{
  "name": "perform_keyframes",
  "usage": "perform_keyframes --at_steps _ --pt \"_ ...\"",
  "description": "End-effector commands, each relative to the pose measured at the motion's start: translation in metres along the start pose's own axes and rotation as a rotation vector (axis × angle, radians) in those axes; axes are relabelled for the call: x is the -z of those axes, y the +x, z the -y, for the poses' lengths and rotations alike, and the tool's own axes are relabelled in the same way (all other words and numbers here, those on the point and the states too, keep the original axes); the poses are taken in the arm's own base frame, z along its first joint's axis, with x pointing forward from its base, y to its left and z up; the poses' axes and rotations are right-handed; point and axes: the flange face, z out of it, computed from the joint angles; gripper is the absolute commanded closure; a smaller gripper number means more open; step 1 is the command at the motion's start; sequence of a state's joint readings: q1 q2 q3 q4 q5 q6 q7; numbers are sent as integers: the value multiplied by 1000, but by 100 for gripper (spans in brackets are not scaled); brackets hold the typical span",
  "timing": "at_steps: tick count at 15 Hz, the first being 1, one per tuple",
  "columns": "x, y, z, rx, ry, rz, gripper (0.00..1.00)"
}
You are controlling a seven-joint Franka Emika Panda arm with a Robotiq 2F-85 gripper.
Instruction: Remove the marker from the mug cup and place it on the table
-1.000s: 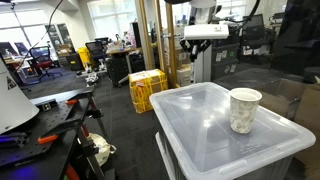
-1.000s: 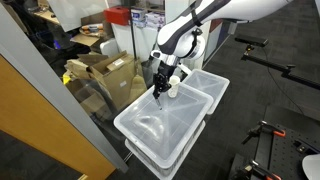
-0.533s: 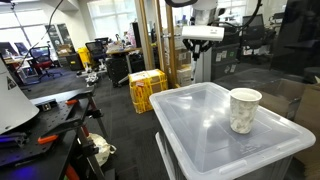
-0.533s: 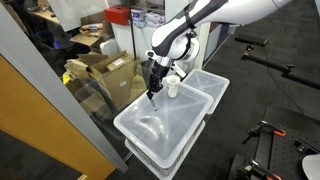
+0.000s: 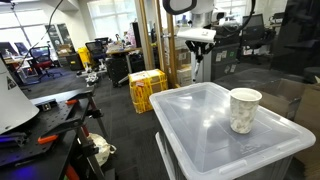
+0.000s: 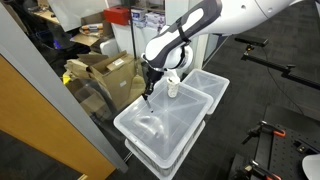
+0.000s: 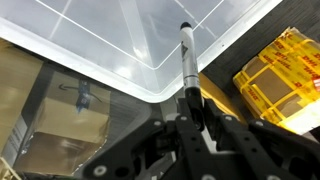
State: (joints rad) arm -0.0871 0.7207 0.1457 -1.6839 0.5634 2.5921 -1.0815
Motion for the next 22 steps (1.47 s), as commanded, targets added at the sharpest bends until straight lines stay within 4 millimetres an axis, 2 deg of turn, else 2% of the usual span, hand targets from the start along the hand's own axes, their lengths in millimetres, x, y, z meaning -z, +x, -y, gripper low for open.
perform_keyframes --at_steps 1,12,13,21,22 --pt "-9 11 2 -97 -59 43 95" --pt "-29 26 3 -284 -57 196 95" --pt "-30 27 3 -293 -58 208 61" --pt "-31 36 2 -316 -51 222 1" --pt "-31 36 2 -315 -51 222 0"
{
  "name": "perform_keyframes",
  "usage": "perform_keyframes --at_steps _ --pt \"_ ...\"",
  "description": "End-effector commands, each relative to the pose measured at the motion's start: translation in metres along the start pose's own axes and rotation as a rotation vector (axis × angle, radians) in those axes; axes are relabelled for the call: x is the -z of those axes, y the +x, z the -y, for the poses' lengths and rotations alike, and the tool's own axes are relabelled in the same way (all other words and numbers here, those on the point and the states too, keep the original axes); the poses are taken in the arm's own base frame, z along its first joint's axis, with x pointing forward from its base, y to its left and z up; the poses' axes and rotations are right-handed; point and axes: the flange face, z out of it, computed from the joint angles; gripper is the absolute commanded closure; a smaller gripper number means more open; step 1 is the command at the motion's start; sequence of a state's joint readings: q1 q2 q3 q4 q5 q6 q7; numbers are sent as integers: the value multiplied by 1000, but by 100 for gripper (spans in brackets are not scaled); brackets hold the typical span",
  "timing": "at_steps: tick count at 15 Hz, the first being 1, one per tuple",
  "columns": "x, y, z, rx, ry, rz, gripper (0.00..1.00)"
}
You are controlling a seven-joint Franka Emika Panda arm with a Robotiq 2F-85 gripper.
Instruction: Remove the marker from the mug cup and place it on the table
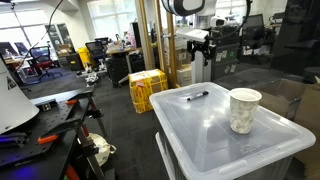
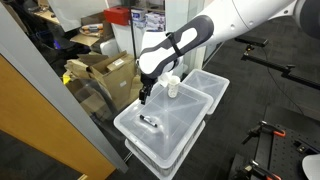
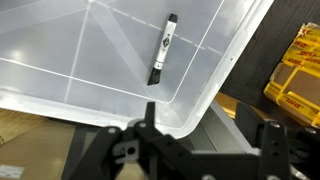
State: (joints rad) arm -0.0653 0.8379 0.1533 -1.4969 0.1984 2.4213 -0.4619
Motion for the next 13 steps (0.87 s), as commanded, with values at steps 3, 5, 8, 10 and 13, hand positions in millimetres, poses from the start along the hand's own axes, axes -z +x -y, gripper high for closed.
perform_keyframes --at_steps 3,5,8,10,13 --pt "0 3 1 2 0 -3 0" --pt "0 4 1 3 0 -3 0" --pt "-1 4 1 4 0 -3 0" --pt "-1 5 2 4 0 -4 0" --pt "-1 5 2 5 0 -4 0"
